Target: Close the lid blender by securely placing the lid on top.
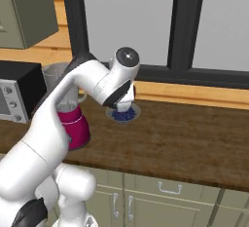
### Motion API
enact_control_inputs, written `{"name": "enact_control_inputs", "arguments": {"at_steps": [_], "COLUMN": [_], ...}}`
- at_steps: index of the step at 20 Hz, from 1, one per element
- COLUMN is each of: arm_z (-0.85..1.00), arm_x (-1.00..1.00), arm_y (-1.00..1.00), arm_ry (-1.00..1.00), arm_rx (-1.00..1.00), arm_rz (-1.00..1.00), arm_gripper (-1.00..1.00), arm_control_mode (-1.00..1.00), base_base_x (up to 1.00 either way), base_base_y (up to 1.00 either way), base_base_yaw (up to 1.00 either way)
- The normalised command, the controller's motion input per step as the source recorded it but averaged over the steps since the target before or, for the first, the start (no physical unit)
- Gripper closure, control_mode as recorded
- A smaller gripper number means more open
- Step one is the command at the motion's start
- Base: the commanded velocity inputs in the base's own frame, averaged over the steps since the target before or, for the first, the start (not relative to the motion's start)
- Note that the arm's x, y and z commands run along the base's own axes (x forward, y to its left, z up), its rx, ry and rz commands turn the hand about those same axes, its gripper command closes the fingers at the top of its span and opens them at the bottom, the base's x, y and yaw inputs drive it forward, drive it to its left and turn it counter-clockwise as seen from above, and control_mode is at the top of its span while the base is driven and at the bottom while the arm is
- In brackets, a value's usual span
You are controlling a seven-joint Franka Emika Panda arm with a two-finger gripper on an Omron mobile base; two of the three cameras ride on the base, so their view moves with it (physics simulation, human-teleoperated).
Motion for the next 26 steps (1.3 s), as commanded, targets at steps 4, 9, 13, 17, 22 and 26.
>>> {"name": "enact_control_inputs", "arguments": {"at_steps": [4, 9, 13, 17, 22, 26], "arm_z": [0.82, 0.77, 0.72, 0.54, 0.06, 0.00], "arm_x": [-0.21, -0.13, 0.00, 0.01, 0.15, 0.30], "arm_y": [0.46, 0.46, 0.62, 0.79, 0.92, 0.76], "arm_ry": [-0.05, -0.01, 0.00, 0.08, 0.12, 0.18], "arm_rx": [0.00, 0.00, 0.00, 0.00, -0.02, -0.05], "arm_rz": [0.11, 0.11, 0.09, 0.04, 0.00, 0.00], "arm_gripper": [1.00, 1.00, 1.00, 1.00, 1.00, 1.00], "arm_control_mode": [-1.00, -1.00, -1.00, -1.00, -1.00, -1.00], "base_base_x": [0.00, 0.00, 0.00, 0.00, 0.00, 0.00], "base_base_y": [0.00, 0.00, 0.00, 0.00, 0.00, 0.00], "base_base_yaw": [0.00, 0.00, 0.00, 0.00, 0.00, 0.00]}}
